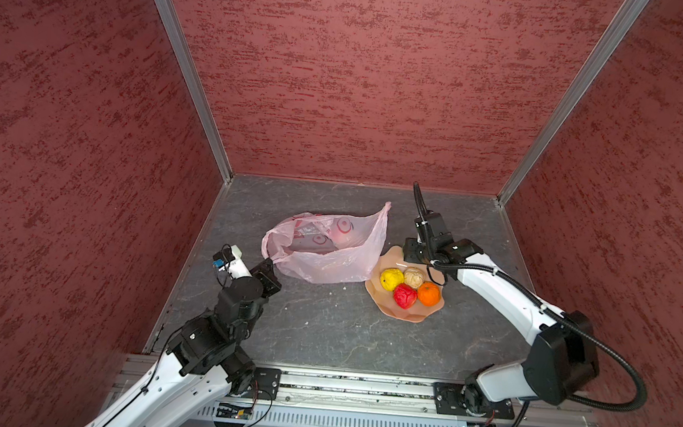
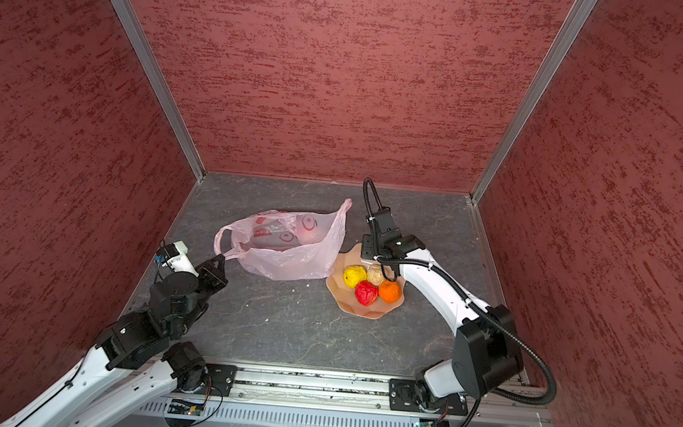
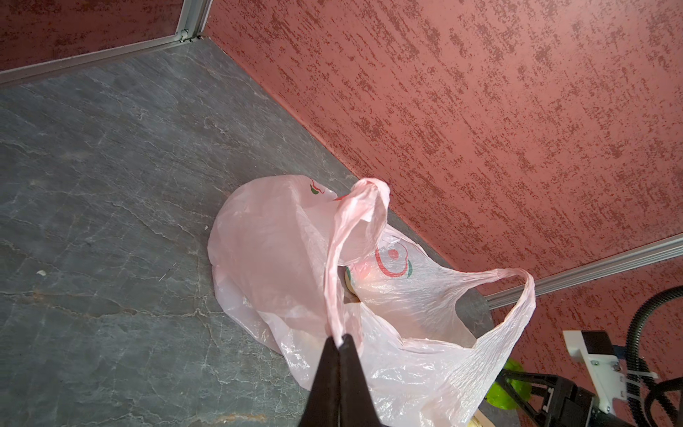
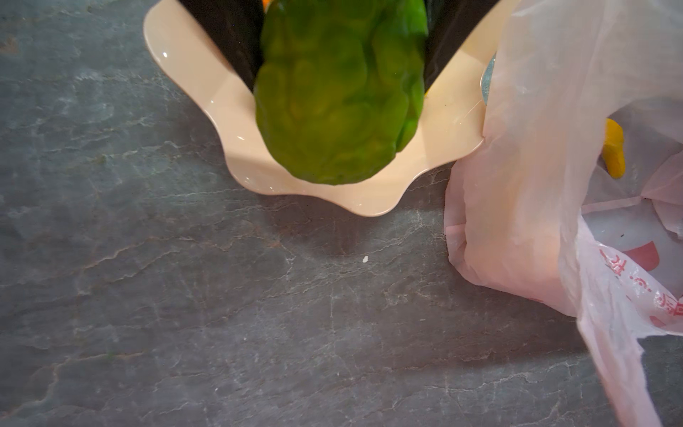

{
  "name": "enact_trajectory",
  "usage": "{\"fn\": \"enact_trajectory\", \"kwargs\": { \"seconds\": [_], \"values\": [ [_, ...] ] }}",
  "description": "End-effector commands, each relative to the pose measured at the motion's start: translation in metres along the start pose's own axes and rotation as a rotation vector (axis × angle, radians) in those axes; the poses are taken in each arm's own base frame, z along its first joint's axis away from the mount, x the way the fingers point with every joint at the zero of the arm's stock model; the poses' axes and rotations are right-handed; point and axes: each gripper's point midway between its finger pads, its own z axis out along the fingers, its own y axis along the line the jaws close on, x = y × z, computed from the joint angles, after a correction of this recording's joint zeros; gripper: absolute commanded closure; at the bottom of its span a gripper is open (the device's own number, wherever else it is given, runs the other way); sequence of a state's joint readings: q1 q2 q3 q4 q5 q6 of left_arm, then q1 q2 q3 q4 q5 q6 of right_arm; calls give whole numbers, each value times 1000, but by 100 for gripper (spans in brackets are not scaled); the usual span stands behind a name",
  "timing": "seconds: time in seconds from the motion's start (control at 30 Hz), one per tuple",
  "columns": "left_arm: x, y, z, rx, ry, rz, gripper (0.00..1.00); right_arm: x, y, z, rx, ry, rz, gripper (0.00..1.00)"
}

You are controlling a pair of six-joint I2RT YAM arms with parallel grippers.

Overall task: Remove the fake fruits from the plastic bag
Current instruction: 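Lower the green lime into the peach bowl and open the right gripper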

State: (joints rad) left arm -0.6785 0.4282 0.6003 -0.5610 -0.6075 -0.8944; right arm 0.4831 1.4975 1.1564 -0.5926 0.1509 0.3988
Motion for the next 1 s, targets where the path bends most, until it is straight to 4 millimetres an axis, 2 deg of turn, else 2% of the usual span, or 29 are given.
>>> {"fn": "enact_trajectory", "kwargs": {
  "seconds": [0.0,0.5,0.73,0.97],
  "values": [
    [-5,0,-5,2,-7,-19,100,-6,4,11,-30,-15,-9,81],
    [-3,8,-5,-21,-3,-25,100,13,2,50,-22,68,-8,78],
    [-1,15,-6,-29,-1,-42,100,23,-1,59,-11,90,2,72],
    [-1,15,-6,-31,0,-42,100,27,-5,62,3,99,8,61]
  ]
}}
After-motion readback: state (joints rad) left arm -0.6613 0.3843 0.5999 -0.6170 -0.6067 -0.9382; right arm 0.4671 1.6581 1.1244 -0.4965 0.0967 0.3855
